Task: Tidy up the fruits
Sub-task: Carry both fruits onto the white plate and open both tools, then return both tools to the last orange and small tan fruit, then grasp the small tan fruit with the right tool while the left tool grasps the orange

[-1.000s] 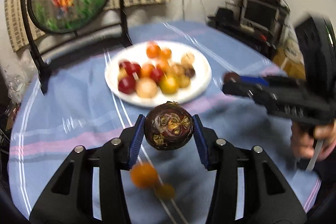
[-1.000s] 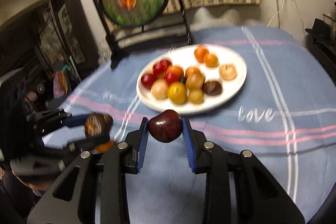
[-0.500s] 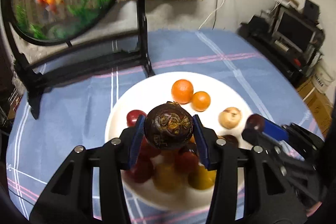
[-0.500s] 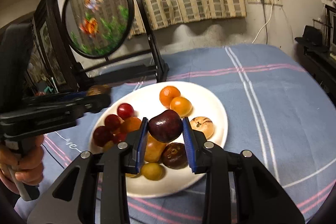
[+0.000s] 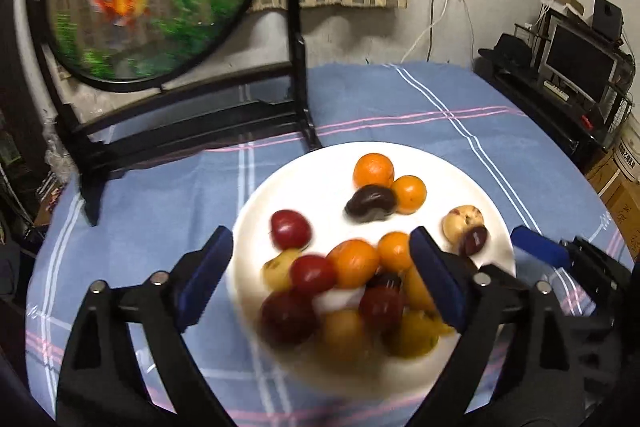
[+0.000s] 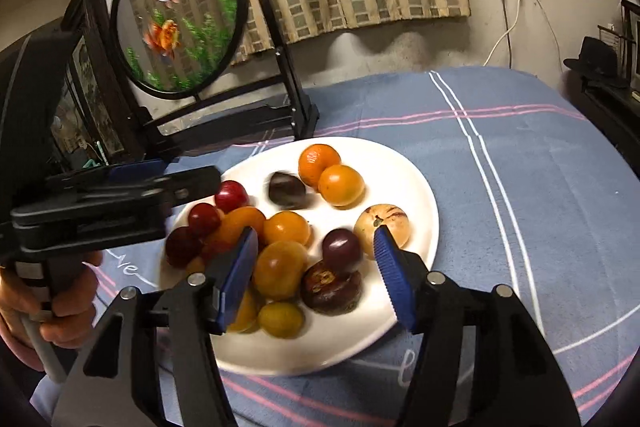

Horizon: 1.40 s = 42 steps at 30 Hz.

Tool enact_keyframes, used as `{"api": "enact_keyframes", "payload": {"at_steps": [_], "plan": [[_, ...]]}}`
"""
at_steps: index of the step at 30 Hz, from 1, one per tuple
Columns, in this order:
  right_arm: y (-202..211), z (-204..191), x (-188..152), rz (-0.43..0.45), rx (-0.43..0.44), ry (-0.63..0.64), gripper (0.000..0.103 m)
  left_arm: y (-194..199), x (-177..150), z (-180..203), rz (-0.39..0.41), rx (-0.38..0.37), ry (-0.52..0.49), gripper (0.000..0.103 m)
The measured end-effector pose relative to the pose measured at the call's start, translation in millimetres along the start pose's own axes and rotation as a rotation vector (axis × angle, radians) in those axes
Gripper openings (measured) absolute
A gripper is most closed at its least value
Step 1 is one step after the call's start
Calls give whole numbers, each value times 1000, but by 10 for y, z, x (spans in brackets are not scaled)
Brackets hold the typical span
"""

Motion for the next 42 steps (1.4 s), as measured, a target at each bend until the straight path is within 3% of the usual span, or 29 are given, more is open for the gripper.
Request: {"api": "enact_keyframes", "payload": {"at_steps": [5,8,13,16,21,26,42], "plan": [[414,-269,-17,26,41,34,61,666,-234,-266,47,19,-6,99],[610,-496,-151,7,73,77,61,982,-566,-417,16,22,-3,99],[871,-995,-589,-70,142,175,62,1326,-1090,-690,31,65,23,100],[948,-1279,-892,-140,191,249,62,1359,-1286,-872,13,133,51,100],[999,-1663,-1294,-232,259,371,62,1392,-1301,-1082,-6,144,185,100],[985,-1847,-1473,-280,286,404,62,1422,-1277,-1173,12,253,124,100],[781,-1888,-1554,-321,262,382,45,1412,-1328,-1195,-20,234,177,100]]}}
Point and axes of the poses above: each gripper's, at about its wrist camera, not at the fingertips, and y roughly against the way its jaws point, z to its right, x to its top, the point moved 9 cm from there along -y, roughly the way its jaws point, and after that the axes turned 14 degrees about z, right-handed, at the moved point
